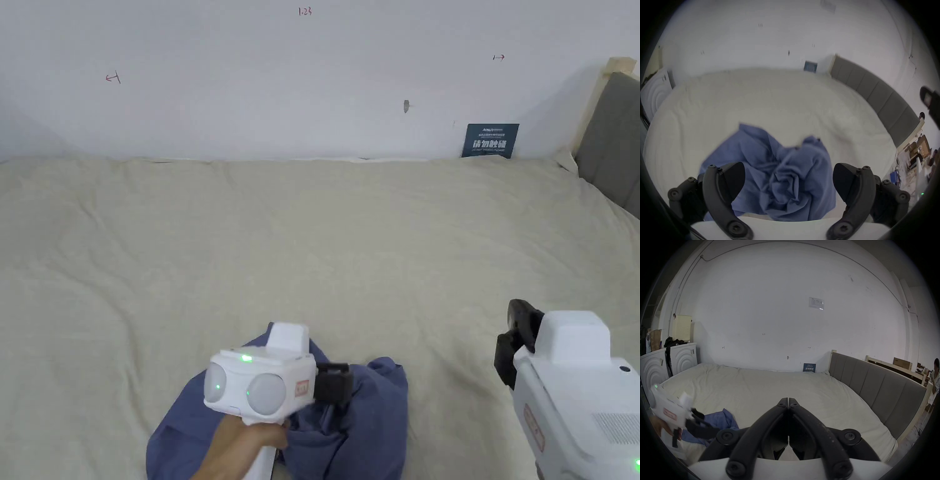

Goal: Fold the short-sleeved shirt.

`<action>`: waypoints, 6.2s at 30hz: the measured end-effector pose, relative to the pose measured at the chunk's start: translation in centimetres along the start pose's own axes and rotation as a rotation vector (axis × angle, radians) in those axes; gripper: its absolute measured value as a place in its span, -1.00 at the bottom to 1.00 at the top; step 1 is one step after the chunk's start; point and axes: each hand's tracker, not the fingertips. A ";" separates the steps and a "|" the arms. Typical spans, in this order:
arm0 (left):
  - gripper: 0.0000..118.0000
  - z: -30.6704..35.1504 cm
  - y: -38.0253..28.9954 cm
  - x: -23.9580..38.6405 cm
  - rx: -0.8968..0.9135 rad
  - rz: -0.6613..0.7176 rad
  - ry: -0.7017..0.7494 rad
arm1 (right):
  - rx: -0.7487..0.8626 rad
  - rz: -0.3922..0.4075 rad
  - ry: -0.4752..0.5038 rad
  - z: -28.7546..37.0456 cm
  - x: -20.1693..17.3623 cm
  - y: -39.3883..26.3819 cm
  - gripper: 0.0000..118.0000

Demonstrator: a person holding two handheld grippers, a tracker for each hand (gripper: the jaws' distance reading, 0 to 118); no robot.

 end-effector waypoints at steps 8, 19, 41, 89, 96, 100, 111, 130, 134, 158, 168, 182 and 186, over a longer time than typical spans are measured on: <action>0.89 11.0 2.8 -3.5 0.430 -0.008 0.166 | 0.071 -0.005 0.018 1.2 -1.3 2.3 -0.98; -1.00 16.7 0.8 -7.2 0.606 -0.137 0.398 | 0.130 -0.003 0.057 2.0 -3.4 3.7 -0.98; -0.97 8.0 -8.0 -13.5 -0.026 0.213 0.265 | 0.076 0.007 0.074 1.3 -3.6 2.2 -0.98; -0.95 4.2 -10.1 -14.8 -0.040 0.260 0.247 | -0.780 0.067 0.247 -25.7 -7.6 -13.8 -0.44; -0.95 5.5 -9.6 -14.9 0.008 0.309 0.200 | -0.689 -0.009 0.288 -23.2 -4.9 -10.6 -0.92; -0.95 6.6 -8.4 -14.5 0.053 0.300 0.184 | -0.577 0.032 0.281 -20.2 -3.3 -6.9 -0.92; -0.95 12.3 4.6 -17.1 0.295 0.208 0.215 | -0.219 0.023 0.183 -14.0 3.0 8.7 -0.92; -0.95 17.7 33.1 -22.4 0.542 0.117 0.494 | 0.106 0.037 0.054 -21.4 3.8 28.3 -0.92; -0.95 17.0 35.3 -23.7 0.560 0.117 0.543 | 0.128 0.035 0.076 -21.6 3.5 28.5 -0.92; -0.95 3.6 11.3 -29.9 0.197 0.231 0.550 | -0.236 -0.056 0.159 -25.4 -4.0 5.5 -0.92; -0.95 9.1 -4.9 -27.1 0.056 0.245 0.511 | -0.335 -0.063 0.170 -15.4 -0.4 -3.8 -0.92; -0.95 11.5 -18.5 -24.4 -0.214 0.323 0.516 | -0.676 -0.175 0.098 -5.4 1.5 -16.5 -0.92; -0.95 10.1 -19.9 -24.8 -0.250 0.336 0.522 | -0.794 -0.204 0.085 -5.5 0.5 -19.7 -0.91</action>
